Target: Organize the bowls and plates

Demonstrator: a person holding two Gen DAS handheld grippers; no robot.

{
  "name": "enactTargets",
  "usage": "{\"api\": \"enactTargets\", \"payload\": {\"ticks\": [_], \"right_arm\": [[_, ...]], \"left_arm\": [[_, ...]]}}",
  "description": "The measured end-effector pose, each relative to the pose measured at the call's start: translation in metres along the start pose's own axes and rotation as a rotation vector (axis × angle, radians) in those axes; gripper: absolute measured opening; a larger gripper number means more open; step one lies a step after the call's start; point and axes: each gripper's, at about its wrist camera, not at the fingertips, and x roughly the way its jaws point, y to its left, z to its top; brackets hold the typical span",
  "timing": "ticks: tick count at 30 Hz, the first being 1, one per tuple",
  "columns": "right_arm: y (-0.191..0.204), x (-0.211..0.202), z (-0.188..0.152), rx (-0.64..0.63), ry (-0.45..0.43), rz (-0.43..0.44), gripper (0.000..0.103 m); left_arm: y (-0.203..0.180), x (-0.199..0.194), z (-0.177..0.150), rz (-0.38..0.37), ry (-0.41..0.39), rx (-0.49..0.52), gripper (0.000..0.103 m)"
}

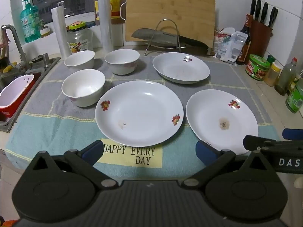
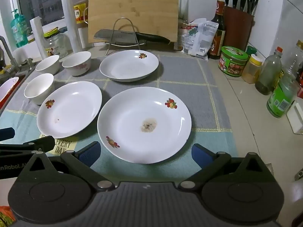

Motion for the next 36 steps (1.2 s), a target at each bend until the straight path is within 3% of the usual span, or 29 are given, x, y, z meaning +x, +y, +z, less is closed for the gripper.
{"api": "enactTargets", "payload": {"ticks": [36], "right_arm": [[0.003,-0.004,0.009,0.005,-0.021,0.011,0.103]], "left_arm": [[0.002,-0.009,0.008,0.025,-0.03,-0.003,0.102]]}}
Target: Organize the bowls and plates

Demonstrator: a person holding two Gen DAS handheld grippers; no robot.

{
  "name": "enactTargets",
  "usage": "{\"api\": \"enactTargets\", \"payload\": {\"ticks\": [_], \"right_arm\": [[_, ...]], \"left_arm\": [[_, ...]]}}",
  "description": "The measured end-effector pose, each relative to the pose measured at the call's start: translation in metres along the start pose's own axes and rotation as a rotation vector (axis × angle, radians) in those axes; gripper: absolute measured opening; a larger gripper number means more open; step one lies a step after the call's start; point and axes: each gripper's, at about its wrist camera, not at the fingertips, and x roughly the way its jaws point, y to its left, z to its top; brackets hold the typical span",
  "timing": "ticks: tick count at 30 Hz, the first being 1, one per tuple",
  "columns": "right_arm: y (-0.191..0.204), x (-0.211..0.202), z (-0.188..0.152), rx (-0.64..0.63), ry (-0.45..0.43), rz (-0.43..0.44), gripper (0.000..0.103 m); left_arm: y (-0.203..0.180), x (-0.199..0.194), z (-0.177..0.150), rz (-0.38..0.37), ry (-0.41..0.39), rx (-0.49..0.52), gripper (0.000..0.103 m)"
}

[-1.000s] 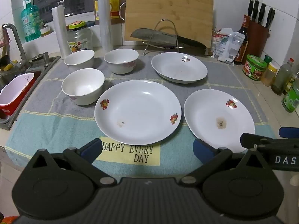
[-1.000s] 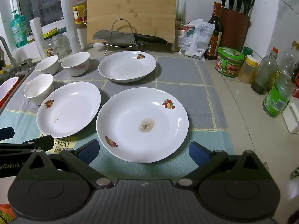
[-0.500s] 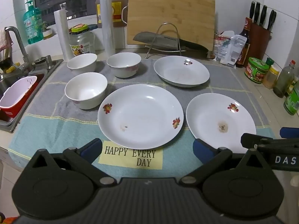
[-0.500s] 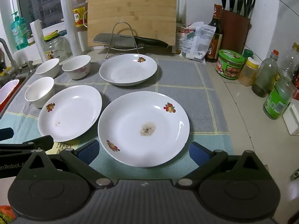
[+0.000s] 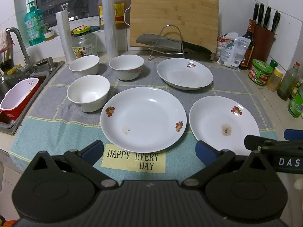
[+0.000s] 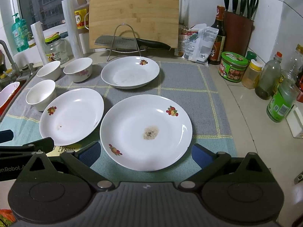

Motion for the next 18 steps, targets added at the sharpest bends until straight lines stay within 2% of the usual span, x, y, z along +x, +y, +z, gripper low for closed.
{"api": "enactTargets", "payload": {"ticks": [18], "right_arm": [[0.0057,-0.0053,-0.0033,-0.001,-0.013,-0.011,0.103]], "left_arm": [[0.0049,-0.0027,-0.0032,-0.008,-0.006,-0.002,0.102]]}}
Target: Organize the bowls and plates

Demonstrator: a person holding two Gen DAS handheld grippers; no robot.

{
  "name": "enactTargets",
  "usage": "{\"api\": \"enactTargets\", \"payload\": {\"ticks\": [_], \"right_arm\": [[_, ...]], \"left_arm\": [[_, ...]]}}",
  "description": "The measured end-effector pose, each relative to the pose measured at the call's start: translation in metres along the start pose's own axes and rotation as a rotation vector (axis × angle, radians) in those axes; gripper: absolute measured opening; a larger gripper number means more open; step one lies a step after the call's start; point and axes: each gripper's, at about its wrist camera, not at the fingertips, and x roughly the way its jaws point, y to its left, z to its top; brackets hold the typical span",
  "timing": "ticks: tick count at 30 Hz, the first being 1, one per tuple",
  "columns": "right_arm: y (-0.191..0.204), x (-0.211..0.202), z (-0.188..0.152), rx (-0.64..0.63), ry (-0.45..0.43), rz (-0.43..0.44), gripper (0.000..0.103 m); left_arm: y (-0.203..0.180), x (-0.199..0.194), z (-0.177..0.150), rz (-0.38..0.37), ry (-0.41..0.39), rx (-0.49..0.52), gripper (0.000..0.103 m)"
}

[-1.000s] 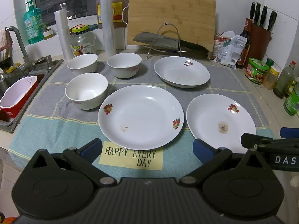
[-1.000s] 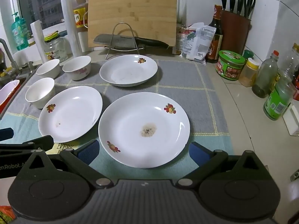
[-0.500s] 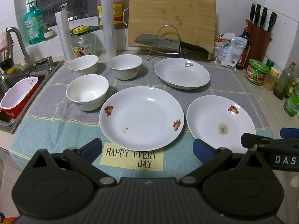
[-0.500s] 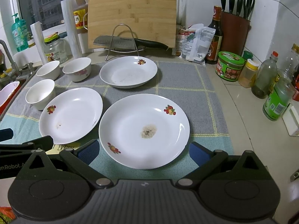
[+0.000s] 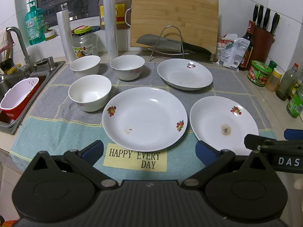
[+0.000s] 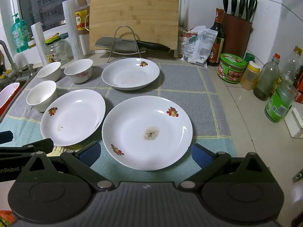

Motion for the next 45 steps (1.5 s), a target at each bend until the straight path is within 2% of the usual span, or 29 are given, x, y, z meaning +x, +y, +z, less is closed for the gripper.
{"api": "enactTargets", "payload": {"ticks": [28,45], "right_arm": [[0.014,-0.009,0.002,0.005,-0.026,-0.048,0.103],[0.026,-0.019,0.0,0.0,-0.073,-0.094,0.103]], "left_arm": [[0.012,-0.003,0.004,-0.042,-0.022,0.014,0.102],[0.026,-0.002,0.001,-0.137,-0.066,0.08,0.102]]}}
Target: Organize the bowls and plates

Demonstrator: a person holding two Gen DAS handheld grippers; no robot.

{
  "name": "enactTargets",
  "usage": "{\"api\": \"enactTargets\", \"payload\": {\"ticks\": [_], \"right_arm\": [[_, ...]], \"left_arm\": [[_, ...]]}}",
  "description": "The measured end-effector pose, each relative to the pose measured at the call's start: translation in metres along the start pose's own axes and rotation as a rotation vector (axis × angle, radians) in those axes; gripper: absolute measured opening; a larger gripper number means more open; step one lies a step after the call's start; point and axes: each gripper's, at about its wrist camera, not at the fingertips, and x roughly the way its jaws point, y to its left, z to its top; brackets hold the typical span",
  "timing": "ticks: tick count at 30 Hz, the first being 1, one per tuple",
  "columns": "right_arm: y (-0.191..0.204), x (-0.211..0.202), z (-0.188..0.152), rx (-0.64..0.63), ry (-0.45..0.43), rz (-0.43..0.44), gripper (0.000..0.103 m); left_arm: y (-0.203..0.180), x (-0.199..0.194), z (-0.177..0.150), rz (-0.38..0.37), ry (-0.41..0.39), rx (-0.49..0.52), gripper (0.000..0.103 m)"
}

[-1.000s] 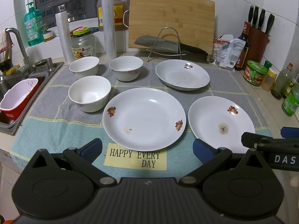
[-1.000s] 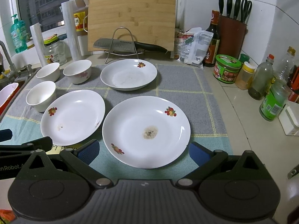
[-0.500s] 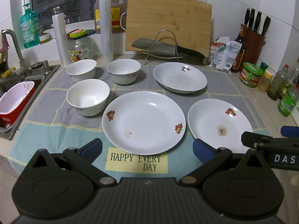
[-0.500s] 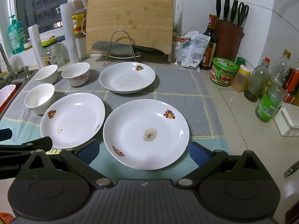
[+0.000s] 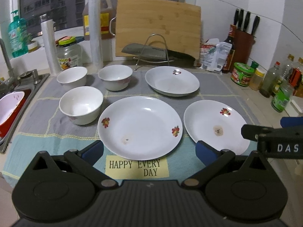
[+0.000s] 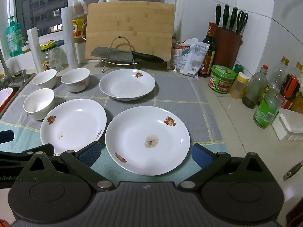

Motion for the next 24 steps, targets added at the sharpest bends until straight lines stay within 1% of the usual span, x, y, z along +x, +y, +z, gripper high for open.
{"api": "enactTargets", "payload": {"ticks": [4,11,15,19,24], "right_arm": [[-0.004,0.002,0.002,-0.004,-0.013,-0.002,0.103],[-0.024,0.016,0.002,-0.028,-0.044,0.053,0.103],[-0.045,0.029,0.002,-0.024,-0.05,0.081,0.103],[-0.064,0.046,0.001,-0.014,-0.035,0.093,0.103],[-0.085,0.066,-0.004,0.011,-0.004,0.106,0.103]], "left_arm": [[-0.004,0.003,0.0,-0.028,-0.023,0.015,0.102],[-0.024,0.014,-0.008,-0.08,-0.067,0.087,0.102],[-0.039,0.025,-0.013,-0.126,-0.062,0.109,0.102],[-0.055,0.04,-0.017,-0.159,-0.039,0.137,0.102],[-0.074,0.065,-0.024,-0.18,0.017,0.162,0.102]]}}
